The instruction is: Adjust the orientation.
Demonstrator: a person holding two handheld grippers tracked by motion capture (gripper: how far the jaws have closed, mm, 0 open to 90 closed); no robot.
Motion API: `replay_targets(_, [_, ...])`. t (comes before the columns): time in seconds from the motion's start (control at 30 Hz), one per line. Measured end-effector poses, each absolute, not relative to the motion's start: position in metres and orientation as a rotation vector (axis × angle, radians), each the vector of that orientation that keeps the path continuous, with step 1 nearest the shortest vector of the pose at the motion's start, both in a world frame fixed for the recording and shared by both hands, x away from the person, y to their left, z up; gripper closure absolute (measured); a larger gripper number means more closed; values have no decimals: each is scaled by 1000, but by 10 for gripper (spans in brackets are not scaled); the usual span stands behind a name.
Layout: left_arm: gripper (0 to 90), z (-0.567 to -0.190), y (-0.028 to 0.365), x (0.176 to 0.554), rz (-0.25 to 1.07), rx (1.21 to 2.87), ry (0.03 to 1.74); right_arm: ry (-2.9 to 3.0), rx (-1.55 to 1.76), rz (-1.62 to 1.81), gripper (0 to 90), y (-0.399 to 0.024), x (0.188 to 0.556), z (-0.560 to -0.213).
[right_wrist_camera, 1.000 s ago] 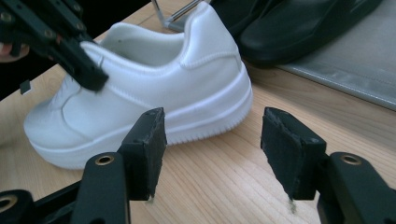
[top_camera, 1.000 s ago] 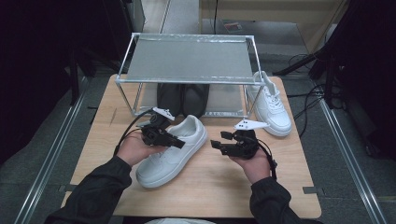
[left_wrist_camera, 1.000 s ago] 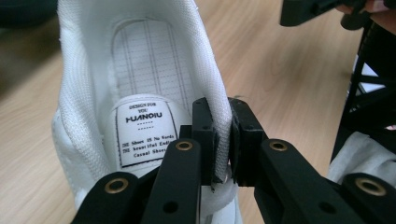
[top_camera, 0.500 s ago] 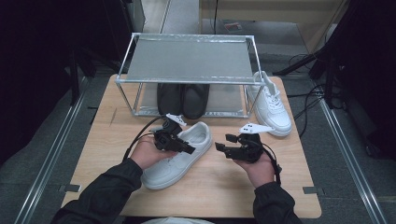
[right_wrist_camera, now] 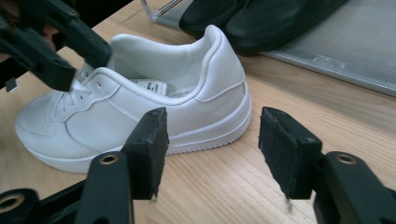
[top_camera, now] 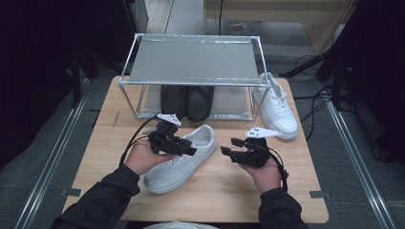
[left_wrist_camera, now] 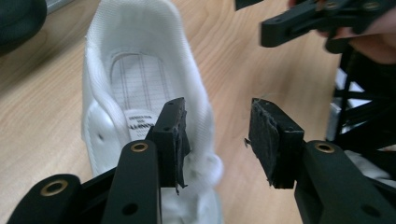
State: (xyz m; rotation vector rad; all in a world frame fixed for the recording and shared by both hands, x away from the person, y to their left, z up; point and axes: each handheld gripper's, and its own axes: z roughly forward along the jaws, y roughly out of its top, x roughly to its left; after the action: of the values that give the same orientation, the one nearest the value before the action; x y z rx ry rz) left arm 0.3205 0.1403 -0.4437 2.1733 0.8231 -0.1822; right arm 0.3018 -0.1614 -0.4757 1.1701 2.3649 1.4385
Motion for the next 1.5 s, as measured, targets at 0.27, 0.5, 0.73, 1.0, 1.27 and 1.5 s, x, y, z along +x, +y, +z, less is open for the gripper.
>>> replay_targets(0.27, [537, -446, 161, 296, -150, 2162, 887, 2400, 1088, 1472, 597, -149, 309, -470])
replay_targets(0.5, [666, -453, 180, 275, -119, 2137, 945, 2433, 1033, 1495, 818, -135, 315, -460])
replay_targets(0.73, [881, -459, 184, 259, -108, 2135, 973, 2497, 988, 1510, 900, -117, 322, -457])
replay_targets(1.0, [898, -479, 186, 257, -120, 2157, 1015, 2560, 971, 1468, 900, -96, 334, -469])
replay_targets(1.27, [898, -479, 183, 255, -56, 2193, 984, 2615, 971, 1407, 900, -87, 339, -480])
replay_targets(1.5, [899, -480, 183, 259, -71, 2200, 975, 2605, 974, 1404, 900, -87, 335, -480])
